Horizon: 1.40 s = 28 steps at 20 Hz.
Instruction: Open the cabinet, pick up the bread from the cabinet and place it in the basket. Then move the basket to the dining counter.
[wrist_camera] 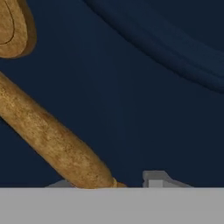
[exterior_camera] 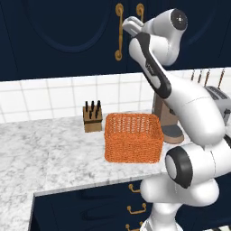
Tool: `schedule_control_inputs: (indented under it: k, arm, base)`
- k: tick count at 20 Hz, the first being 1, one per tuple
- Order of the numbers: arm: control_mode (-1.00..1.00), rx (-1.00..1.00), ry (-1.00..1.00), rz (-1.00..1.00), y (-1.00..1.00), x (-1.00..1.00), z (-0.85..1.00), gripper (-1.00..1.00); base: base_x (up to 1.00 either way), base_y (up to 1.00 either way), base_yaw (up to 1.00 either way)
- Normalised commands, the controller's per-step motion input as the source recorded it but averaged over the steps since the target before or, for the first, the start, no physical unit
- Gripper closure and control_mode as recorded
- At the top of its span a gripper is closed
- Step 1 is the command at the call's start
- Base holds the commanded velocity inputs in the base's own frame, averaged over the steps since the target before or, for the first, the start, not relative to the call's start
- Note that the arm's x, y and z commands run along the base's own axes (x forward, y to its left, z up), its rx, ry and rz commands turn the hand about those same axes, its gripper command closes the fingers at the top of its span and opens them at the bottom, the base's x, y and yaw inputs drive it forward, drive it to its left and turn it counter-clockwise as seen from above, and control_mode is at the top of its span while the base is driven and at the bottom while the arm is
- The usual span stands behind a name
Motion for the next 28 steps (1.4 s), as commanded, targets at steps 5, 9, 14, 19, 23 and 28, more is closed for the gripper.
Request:
schedule_control_inputs:
  k: [5, 9, 14, 19, 23, 28]
  arm:
    - [-1.0, 0.12, -0.03, 0.0, -0.15, -0.16, 0.02, 1.0]
    - [-1.0, 0.03, 0.02, 0.0, -0.48, -0.96, 0.33, 1.0]
    - [-1.0, 0.0, 0.0, 0.03, -0.71, -1.0, 0.31, 1.0]
    - [-1.0, 0.0, 0.01, 0.01, -0.96, -1.0, 0.28, 1.0]
    - [-1.0, 0.0, 0.02, 0.01, -1.0, -1.0, 0.19, 1.0]
    - [-1.0, 0.0, 0.04, 0.03, -1.0, -1.0, 0.11, 1.0]
  base:
    - [0.0, 0.0, 0.0]
    - [0.0, 0.0, 0.0]
    - [0.0, 0.0, 0.0]
    - [0.0, 0.0, 0.0]
    - [0.0, 0.0, 0.0]
    - [0.0, 0.0, 0.0]
